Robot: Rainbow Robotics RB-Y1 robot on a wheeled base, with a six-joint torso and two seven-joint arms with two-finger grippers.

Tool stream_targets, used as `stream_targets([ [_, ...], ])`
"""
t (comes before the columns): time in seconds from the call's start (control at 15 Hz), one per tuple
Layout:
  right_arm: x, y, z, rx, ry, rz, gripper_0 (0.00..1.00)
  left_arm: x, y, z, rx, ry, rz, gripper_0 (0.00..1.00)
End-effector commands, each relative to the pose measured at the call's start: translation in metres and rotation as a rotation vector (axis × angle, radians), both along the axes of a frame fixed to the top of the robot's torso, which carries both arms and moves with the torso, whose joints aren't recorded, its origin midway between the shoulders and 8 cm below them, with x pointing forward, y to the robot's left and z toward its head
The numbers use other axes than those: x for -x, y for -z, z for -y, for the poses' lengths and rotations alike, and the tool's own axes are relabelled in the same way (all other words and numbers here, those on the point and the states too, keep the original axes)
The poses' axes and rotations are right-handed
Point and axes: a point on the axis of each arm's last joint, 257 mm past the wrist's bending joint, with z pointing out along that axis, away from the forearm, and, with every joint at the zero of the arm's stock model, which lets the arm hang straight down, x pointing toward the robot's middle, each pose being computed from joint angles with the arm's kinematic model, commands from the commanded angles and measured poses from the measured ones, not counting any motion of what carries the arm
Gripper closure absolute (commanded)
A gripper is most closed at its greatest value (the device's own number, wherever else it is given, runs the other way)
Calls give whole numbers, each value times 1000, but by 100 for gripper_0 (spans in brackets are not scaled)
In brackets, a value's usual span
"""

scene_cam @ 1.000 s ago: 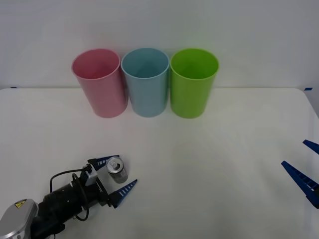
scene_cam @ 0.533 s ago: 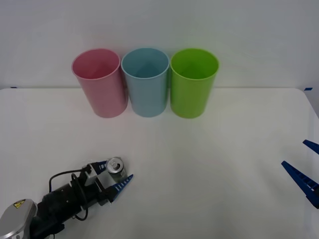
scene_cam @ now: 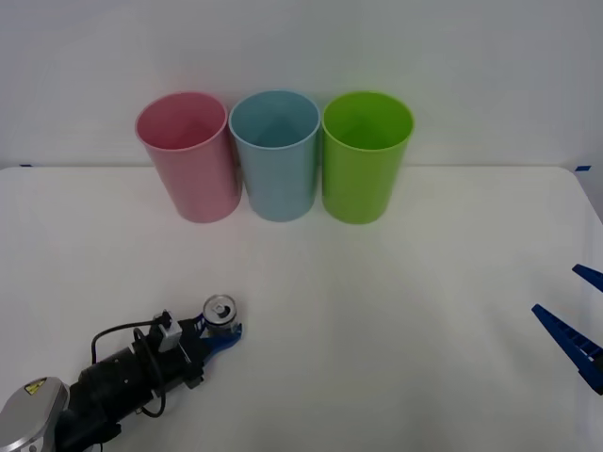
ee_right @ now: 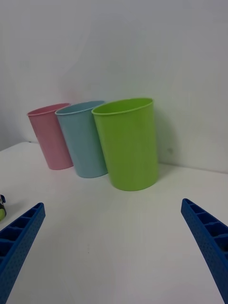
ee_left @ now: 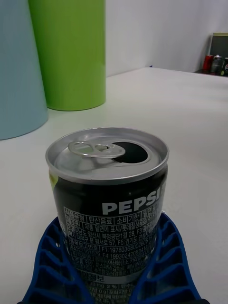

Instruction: Grasp the object on the table and drop it into the matching bin: aluminum can to the light blue bin, PET bottle to the pink bin.

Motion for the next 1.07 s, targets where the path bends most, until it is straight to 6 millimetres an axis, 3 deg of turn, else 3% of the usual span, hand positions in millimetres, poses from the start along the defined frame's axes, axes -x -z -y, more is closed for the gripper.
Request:
stream_targets([
  [0.07,0,0,0,0,0,0,0,0,-5,-4,9,-5,8,100],
  [0.33,0,0,0,0,0,0,0,-5,-29,-8,37,-15,50,100],
  [0.47,0,0,0,0,0,0,0,-8,-51,-19,65,-26,64,100],
  [0.93,0,0,0,0,0,0,0,-22,-131,-97,194,-114,38,100],
  [1.07,0,0,0,0,0,0,0,-24,-158,-106,222,-112,43,100],
])
